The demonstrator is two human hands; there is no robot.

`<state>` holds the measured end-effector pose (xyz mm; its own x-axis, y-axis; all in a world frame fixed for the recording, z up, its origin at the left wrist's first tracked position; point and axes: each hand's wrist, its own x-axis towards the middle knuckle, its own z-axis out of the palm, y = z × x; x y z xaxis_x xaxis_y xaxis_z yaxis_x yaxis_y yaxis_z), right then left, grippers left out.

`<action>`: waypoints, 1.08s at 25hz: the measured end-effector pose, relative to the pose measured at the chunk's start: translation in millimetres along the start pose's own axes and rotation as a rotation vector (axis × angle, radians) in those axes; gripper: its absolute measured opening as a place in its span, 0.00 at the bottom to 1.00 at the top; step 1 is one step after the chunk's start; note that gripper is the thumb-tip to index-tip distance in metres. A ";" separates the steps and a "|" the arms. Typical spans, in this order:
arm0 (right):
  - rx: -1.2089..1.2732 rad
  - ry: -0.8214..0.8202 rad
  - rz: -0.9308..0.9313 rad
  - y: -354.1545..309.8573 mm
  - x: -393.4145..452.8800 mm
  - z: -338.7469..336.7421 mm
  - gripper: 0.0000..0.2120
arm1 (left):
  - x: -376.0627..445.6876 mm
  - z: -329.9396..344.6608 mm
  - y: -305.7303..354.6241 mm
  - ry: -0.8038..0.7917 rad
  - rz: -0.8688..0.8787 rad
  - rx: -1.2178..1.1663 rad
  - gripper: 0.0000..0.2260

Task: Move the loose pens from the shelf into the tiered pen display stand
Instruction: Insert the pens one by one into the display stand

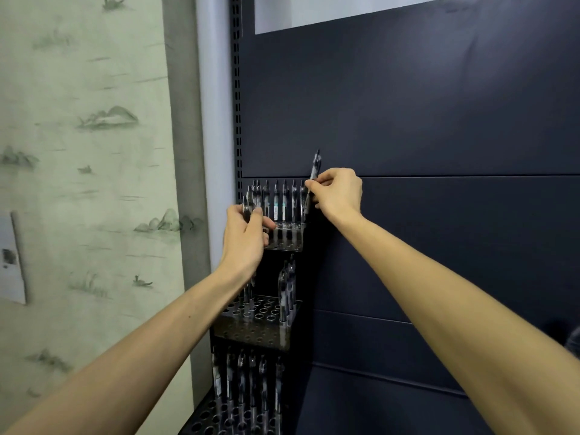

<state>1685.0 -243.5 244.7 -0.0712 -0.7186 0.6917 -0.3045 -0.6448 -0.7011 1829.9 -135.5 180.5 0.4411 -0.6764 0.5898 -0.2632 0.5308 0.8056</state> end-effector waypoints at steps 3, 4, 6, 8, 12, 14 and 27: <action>0.003 -0.022 0.004 1.2 1.9 -1.1 0.07 | 2.5 -4.8 -7.2 0.009 0.007 -0.013 0.11; 0.005 -0.017 0.011 0.7 0.5 -1.1 0.08 | 3.0 -5.3 -8.5 0.020 0.006 -0.014 0.13; 0.001 -0.010 0.019 -0.7 -1.0 -1.1 0.09 | 3.4 -4.7 -9.3 0.042 0.014 -0.030 0.13; -0.014 -0.020 0.014 -2.5 -3.8 -0.2 0.09 | 1.6 -3.2 -7.5 0.046 0.027 -0.057 0.04; -0.074 -0.058 -0.022 -6.4 -17.0 0.5 0.08 | -2.9 -0.4 -3.9 0.057 0.045 -0.053 0.08; -0.150 -0.041 -0.005 -9.7 -24.2 -1.6 0.05 | 0.0 -1.2 -6.6 0.069 0.036 -0.078 0.03; -0.205 -0.140 0.053 -0.4 -36.2 -4.4 0.07 | -4.4 -3.0 -7.6 0.105 0.009 -0.118 0.06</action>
<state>1683.5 -216.1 220.7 0.0356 -0.7884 0.6141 -0.4913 -0.5489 -0.6762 1832.5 -135.0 171.6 0.5285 -0.6175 0.5826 -0.1673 0.5970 0.7846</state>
